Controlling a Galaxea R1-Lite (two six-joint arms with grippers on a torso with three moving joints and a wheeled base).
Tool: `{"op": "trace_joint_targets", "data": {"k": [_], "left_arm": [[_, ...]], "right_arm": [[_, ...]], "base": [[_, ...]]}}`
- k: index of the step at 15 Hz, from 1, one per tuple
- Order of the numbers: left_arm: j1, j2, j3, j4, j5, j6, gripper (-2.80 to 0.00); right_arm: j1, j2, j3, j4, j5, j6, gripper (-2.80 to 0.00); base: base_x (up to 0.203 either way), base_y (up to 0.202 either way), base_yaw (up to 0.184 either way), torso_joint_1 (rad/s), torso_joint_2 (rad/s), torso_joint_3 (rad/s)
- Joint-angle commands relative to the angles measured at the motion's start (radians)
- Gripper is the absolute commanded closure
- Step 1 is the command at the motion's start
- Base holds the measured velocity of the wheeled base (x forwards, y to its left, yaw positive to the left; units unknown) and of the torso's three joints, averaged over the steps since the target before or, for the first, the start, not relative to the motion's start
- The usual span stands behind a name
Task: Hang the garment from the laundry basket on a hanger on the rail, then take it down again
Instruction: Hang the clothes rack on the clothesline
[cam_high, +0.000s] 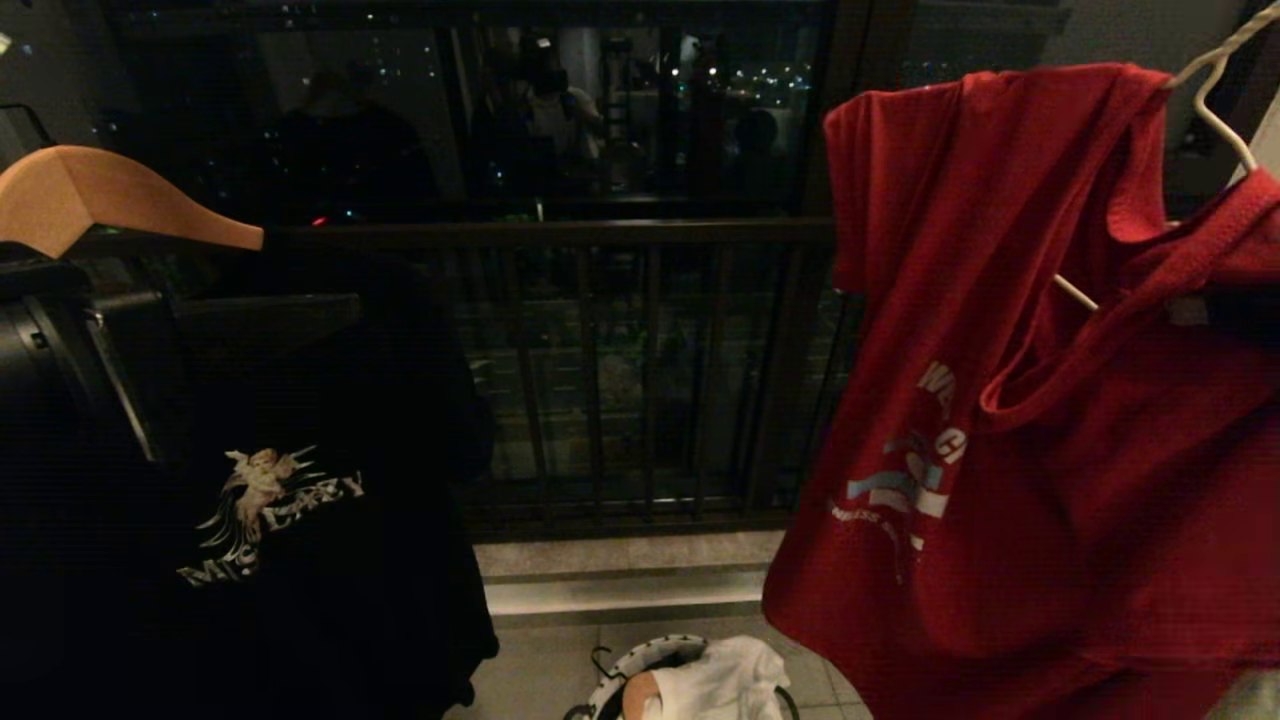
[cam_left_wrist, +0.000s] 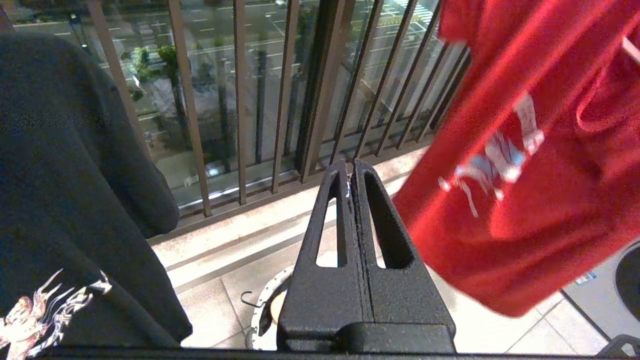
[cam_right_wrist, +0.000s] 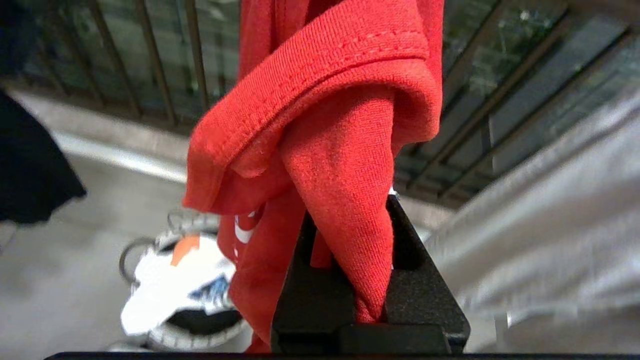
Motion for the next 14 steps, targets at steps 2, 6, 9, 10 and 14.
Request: {"op": "trace_joint_targets", "data": {"k": [2, 6, 9, 10, 14], "left_arm": [[0.000, -0.002, -0.005, -0.001, 0.001, -0.002, 0.00], [0.003, -0.001, -0.008, -0.001, 0.001, -0.001, 0.00], [0.003, -0.002, -0.011, -0.001, 0.001, -0.002, 0.00], [0.007, -0.002, -0.011, -0.001, 0.001, -0.001, 0.00], [0.007, -0.005, -0.011, -0.001, 0.000, -0.001, 0.00]], "right_arm": [[0.000, 0.091, -0.046, -0.005, -0.002, -0.018, 0.00], [-0.015, 0.129, -0.058, -0.007, 0.001, -0.015, 0.00], [-0.043, 0.134, -0.055, -0.007, 0.004, -0.007, 0.00], [-0.050, 0.130, -0.053, -0.007, 0.005, -0.003, 0.00], [-0.066, 0.126, -0.064, -0.009, 0.006, 0.007, 0.00]], "base": [[0.000, 0.000, 0.000, 0.000, 0.00, 0.000], [0.000, 0.000, 0.000, 0.000, 0.00, 0.000], [0.000, 0.000, 0.000, 0.000, 0.00, 0.000], [0.000, 0.000, 0.000, 0.000, 0.00, 0.000], [0.000, 0.000, 0.000, 0.000, 0.00, 0.000]]}}
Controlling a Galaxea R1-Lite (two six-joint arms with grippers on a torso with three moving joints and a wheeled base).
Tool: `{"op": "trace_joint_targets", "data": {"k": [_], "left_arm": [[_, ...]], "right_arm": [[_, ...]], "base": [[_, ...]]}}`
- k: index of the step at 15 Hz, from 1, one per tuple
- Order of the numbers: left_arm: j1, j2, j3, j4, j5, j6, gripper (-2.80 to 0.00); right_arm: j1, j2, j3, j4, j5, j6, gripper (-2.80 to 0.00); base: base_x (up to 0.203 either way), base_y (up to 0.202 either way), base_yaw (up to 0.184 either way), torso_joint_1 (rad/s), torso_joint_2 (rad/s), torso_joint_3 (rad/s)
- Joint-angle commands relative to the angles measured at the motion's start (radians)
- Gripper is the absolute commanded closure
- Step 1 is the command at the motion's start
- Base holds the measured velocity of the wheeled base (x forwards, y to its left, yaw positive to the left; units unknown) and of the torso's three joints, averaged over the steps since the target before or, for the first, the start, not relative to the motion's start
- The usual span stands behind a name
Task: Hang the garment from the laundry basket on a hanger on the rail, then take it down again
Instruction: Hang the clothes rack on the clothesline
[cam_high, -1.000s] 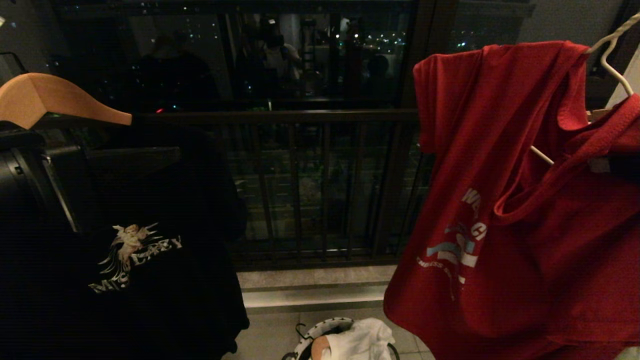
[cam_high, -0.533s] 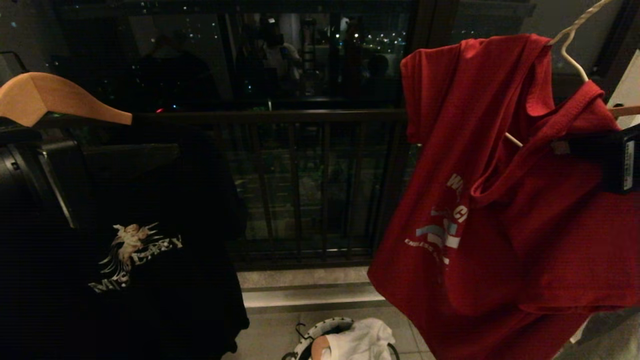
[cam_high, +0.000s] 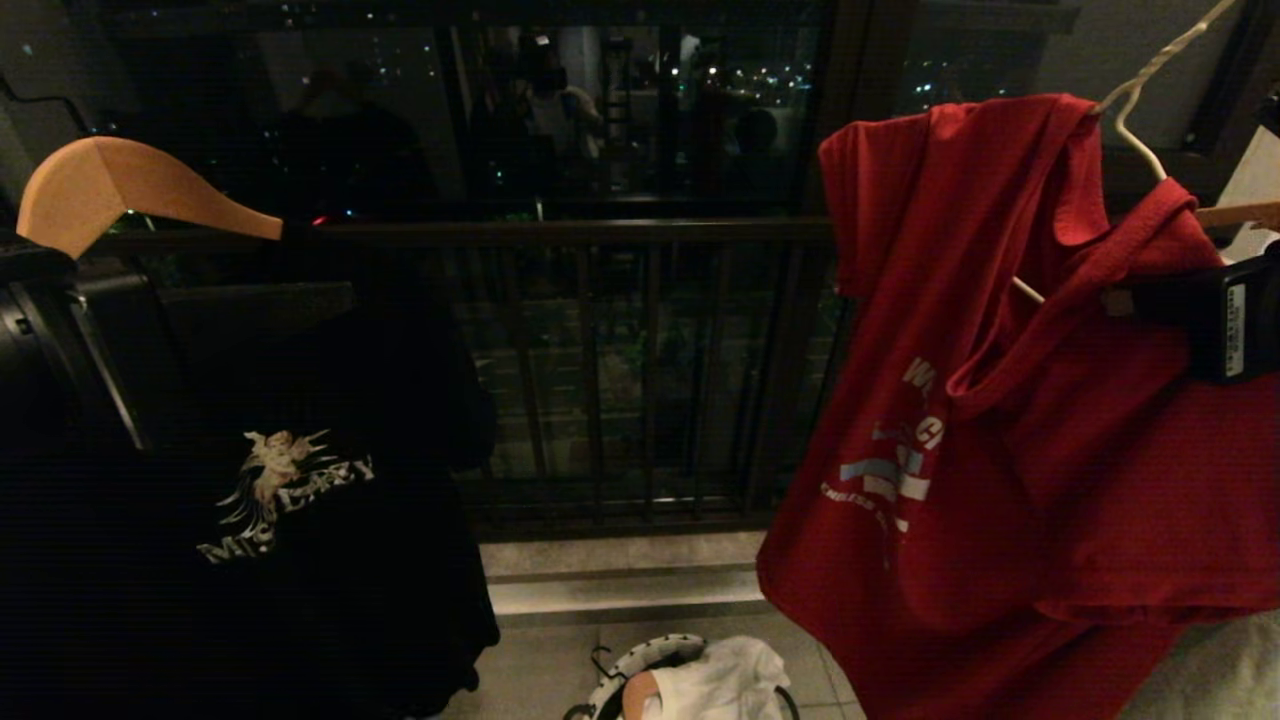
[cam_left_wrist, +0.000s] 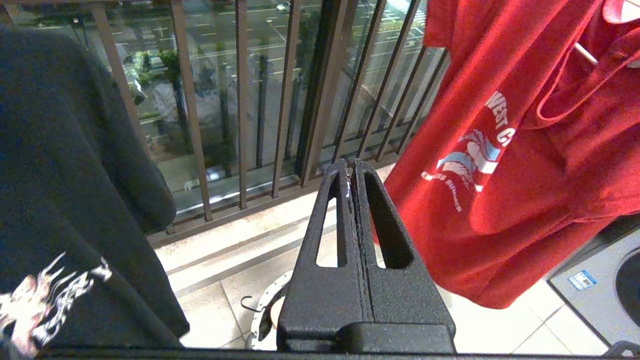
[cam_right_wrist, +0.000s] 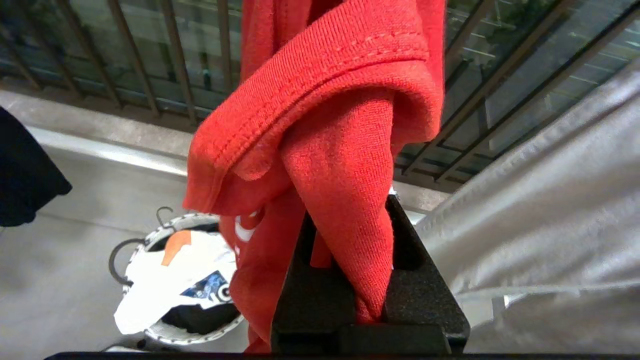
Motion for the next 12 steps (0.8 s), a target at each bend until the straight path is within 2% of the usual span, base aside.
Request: {"op": "trace_joint_targets", "data": {"k": [1, 4, 12], "left_arm": [[0.000, -0.005, 0.000, -0.001, 0.001, -0.001, 0.00], [0.001, -0.008, -0.002, -0.001, 0.001, -0.001, 0.00], [0.001, -0.014, -0.003, -0.001, 0.001, -0.001, 0.00]], "right_arm": [[-0.005, 0.002, -0.011, -0.004, 0.000, -0.006, 0.00], [-0.005, 0.017, -0.021, -0.051, -0.002, -0.012, 0.00], [-0.003, 0.017, 0.038, -0.053, 0.001, -0.027, 0.00]], "base": [[0.000, 0.000, 0.000, 0.000, 0.00, 0.000], [0.000, 0.000, 0.000, 0.000, 0.00, 0.000], [0.000, 0.000, 0.000, 0.000, 0.00, 0.000]]}}
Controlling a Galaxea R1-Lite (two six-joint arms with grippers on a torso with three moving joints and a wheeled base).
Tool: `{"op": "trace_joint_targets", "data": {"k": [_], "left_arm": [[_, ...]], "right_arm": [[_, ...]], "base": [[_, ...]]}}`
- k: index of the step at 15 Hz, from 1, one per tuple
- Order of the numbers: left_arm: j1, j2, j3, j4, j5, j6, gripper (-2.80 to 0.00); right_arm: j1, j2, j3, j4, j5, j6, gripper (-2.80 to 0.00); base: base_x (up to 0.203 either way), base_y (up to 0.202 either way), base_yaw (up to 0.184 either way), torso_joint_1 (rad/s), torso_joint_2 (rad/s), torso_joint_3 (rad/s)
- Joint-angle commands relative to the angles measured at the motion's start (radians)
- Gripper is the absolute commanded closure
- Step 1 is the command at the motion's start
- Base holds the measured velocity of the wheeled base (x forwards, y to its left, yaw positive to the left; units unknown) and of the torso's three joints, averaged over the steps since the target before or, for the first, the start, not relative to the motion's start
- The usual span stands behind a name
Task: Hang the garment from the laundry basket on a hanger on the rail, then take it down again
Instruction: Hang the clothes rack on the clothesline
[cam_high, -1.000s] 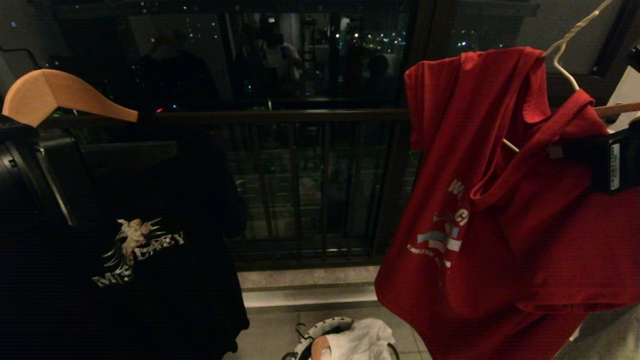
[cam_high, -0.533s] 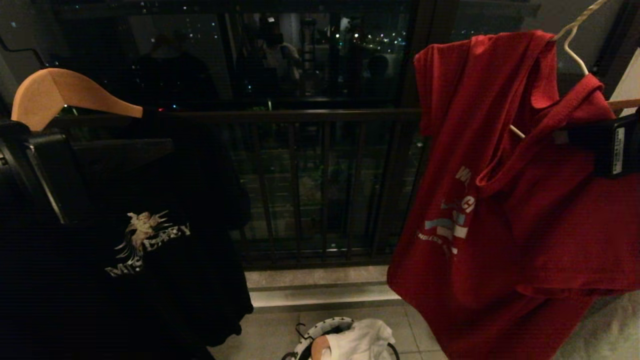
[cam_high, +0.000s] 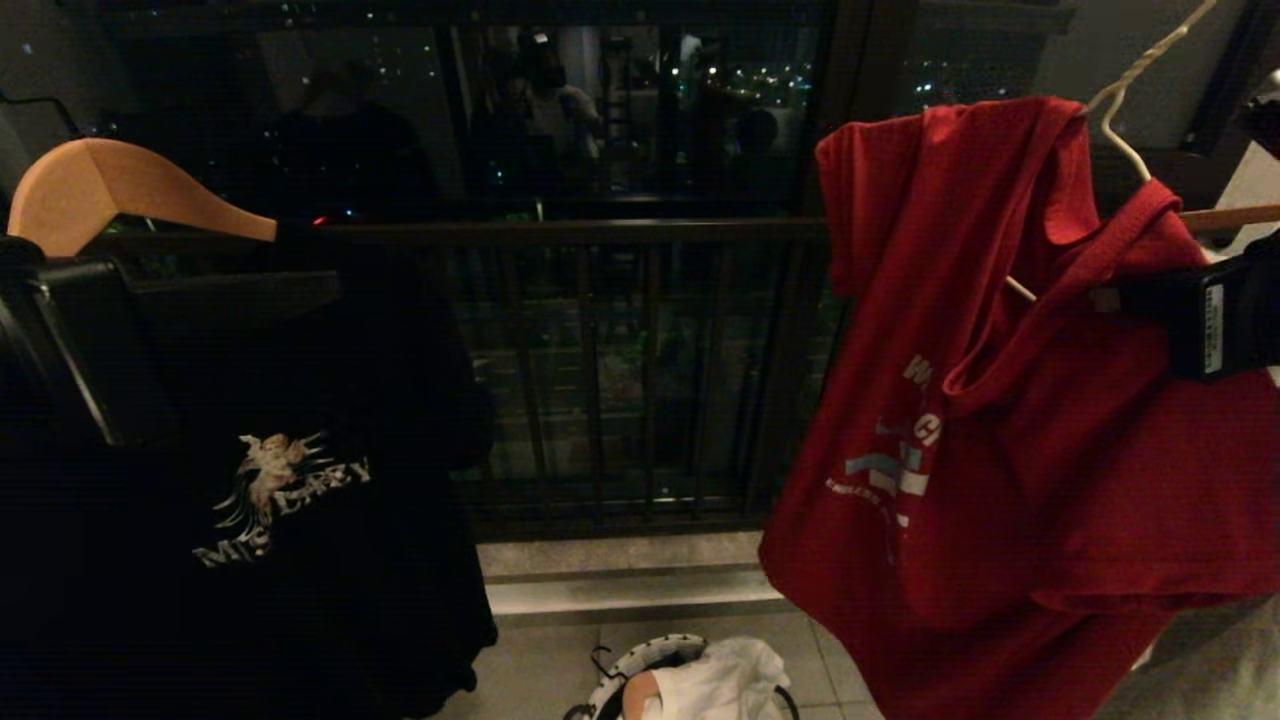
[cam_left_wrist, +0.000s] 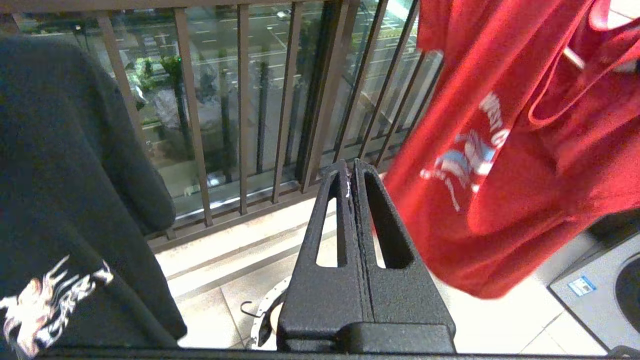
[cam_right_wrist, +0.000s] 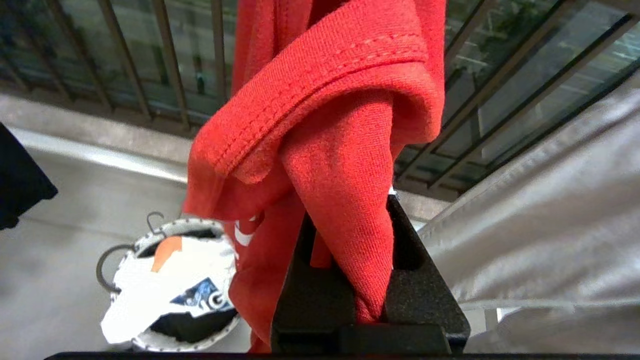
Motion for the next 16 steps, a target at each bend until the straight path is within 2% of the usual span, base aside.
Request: {"op": "trace_joint_targets", "data": {"k": [1, 11, 12, 16], "left_arm": [[0.000, -0.001, 0.000, -0.001, -0.001, -0.001, 0.00], [0.000, -0.003, 0.000, -0.001, -0.001, -0.001, 0.00], [0.000, -0.003, 0.000, -0.001, -0.001, -0.001, 0.00], [0.000, -0.001, 0.000, -0.001, -0.001, -0.001, 0.00]], "right_arm": [[0.000, 0.000, 0.012, 0.000, 0.000, -0.002, 0.00], [0.003, 0.040, 0.018, 0.007, 0.001, -0.020, 0.00], [0.003, 0.037, 0.018, 0.005, 0.001, -0.020, -2.80], [0.003, 0.030, 0.026, 0.005, 0.000, -0.019, -2.80]], "base": [[0.000, 0.000, 0.000, 0.000, 0.00, 0.000], [0.000, 0.000, 0.000, 0.000, 0.00, 0.000], [0.000, 0.000, 0.000, 0.000, 0.00, 0.000], [0.000, 0.000, 0.000, 0.000, 0.00, 0.000]]}}
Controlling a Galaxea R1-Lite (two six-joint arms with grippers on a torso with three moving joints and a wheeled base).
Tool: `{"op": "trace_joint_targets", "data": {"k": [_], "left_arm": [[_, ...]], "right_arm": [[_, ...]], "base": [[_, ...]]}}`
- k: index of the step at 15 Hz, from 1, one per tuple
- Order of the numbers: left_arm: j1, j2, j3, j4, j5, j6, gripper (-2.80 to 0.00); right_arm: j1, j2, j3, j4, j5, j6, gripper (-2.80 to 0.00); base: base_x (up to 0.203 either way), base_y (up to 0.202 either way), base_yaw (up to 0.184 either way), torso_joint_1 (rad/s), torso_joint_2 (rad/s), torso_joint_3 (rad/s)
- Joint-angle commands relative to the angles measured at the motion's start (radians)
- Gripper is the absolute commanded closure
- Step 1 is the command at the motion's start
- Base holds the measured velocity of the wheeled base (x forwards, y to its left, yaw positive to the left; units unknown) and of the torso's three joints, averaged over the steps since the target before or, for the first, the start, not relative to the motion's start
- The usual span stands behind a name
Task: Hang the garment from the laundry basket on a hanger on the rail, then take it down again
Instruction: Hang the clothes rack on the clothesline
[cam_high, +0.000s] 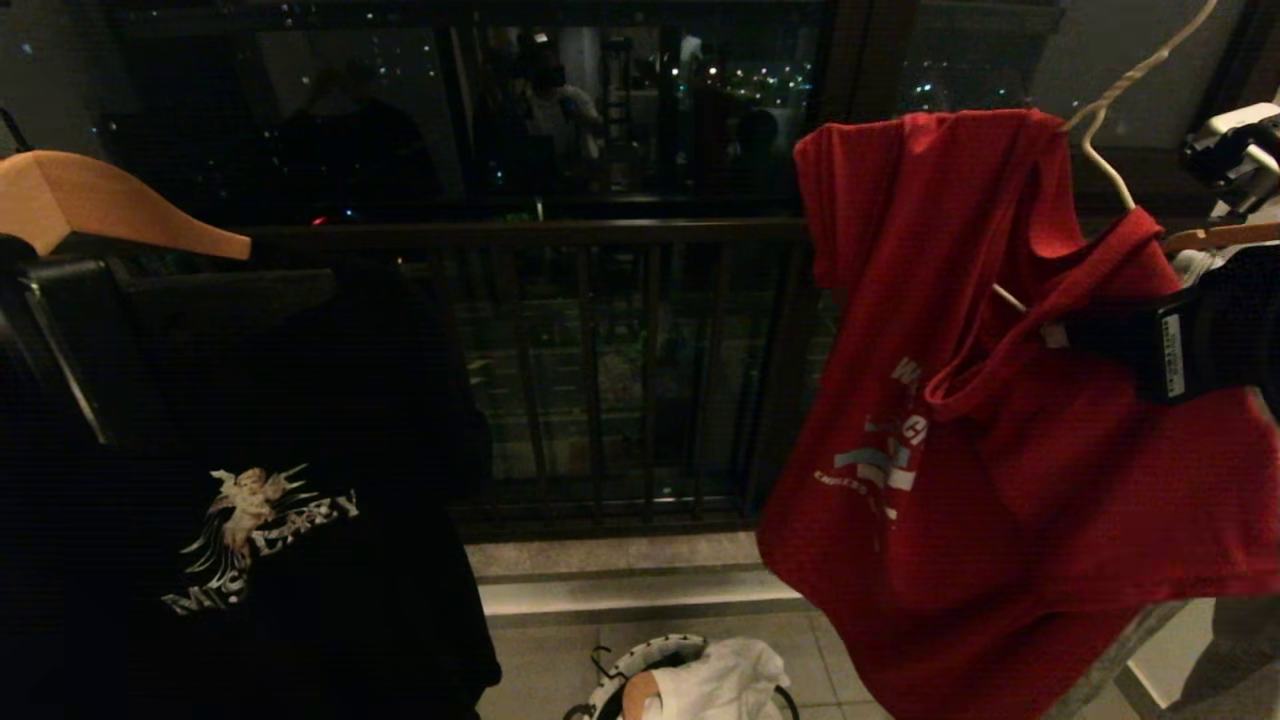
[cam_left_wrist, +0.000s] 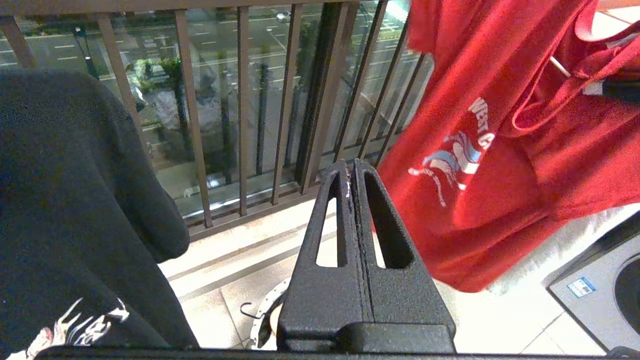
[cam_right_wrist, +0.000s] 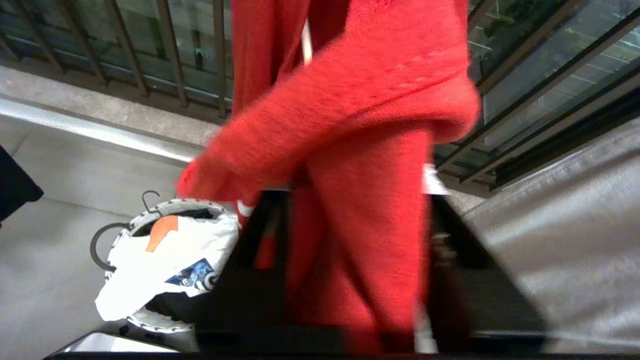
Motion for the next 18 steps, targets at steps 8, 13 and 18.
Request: {"op": "trace_joint_targets", "data": {"k": [8, 13, 18], "left_arm": [[-0.001, 0.005, 0.001, -0.001, -0.001, 0.001, 0.00], [-0.002, 0.004, 0.001, -0.001, -0.001, 0.001, 0.00], [-0.002, 0.001, 0.001, -0.001, -0.001, 0.001, 0.00]], "right_arm": [[-0.001, -0.137, 0.128, -0.002, -0.003, -0.002, -2.80], [-0.001, -0.257, 0.216, -0.001, -0.005, -0.002, -2.80], [-0.004, -0.306, 0.256, 0.001, -0.005, 0.001, -2.80]], "base": [[0.000, 0.000, 0.000, 0.000, 0.00, 0.000], [0.000, 0.000, 0.000, 0.000, 0.00, 0.000], [0.000, 0.000, 0.000, 0.000, 0.00, 0.000]]}}
